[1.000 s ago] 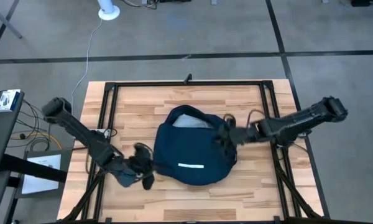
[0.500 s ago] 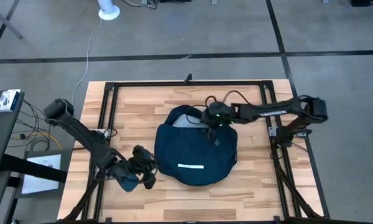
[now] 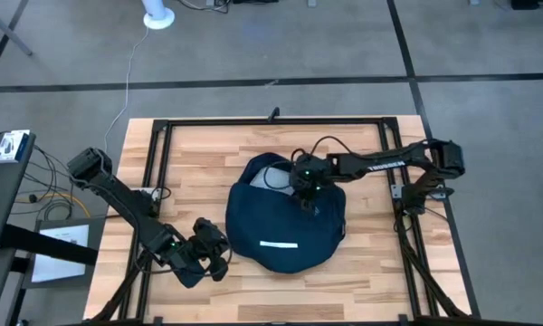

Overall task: Unpack backpack
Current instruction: Close the dark blue backpack

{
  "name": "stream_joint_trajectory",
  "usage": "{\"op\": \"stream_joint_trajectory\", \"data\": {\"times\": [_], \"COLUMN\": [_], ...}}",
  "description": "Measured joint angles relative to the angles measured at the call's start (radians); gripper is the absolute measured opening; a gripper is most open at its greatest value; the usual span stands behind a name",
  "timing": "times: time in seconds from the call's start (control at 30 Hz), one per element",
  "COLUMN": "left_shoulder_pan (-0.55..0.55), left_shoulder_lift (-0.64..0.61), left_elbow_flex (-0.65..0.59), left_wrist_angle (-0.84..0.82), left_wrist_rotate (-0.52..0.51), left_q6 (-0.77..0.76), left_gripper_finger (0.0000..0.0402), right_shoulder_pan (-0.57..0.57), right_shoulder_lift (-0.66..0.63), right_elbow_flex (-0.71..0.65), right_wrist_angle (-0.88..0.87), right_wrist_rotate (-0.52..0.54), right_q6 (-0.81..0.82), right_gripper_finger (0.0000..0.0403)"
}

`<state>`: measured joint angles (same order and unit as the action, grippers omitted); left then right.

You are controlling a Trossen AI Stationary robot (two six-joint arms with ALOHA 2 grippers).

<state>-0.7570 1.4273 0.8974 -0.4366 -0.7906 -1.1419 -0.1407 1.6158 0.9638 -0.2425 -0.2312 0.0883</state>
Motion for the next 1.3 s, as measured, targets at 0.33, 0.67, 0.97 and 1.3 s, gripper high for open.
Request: {"op": "stream_joint_trajectory", "data": {"times": [0.33, 0.67, 0.97, 1.3], "left_shoulder_pan": [0.006, 0.006, 0.021, 0.060], "left_shoulder_lift": [0.000, 0.000, 0.000, -0.001], "left_elbow_flex": [0.000, 0.000, 0.000, 0.000], "left_wrist_angle": [0.000, 0.000, -0.001, 0.004], "left_wrist_rotate": [-0.003, -0.005, -0.008, 0.005], "left_q6": [-0.007, -0.015, 0.018, 0.039], "left_gripper_finger": [0.0000, 0.0000, 0.0000, 0.0000], "right_shoulder_pan": [0.009, -0.030, -0.033, 0.017], "right_shoulder_lift": [-0.202, -0.254, -0.254, -0.452], "right_elbow_flex": [0.000, 0.000, 0.000, 0.094], "right_wrist_angle": [-0.010, -0.241, -0.378, -0.527], "right_wrist_rotate": [0.386, 0.404, 0.382, 0.375], "right_q6": [0.111, 0.150, 0.183, 0.250], "right_gripper_finger": [0.0002, 0.0015, 0.0133, 0.0171]}}
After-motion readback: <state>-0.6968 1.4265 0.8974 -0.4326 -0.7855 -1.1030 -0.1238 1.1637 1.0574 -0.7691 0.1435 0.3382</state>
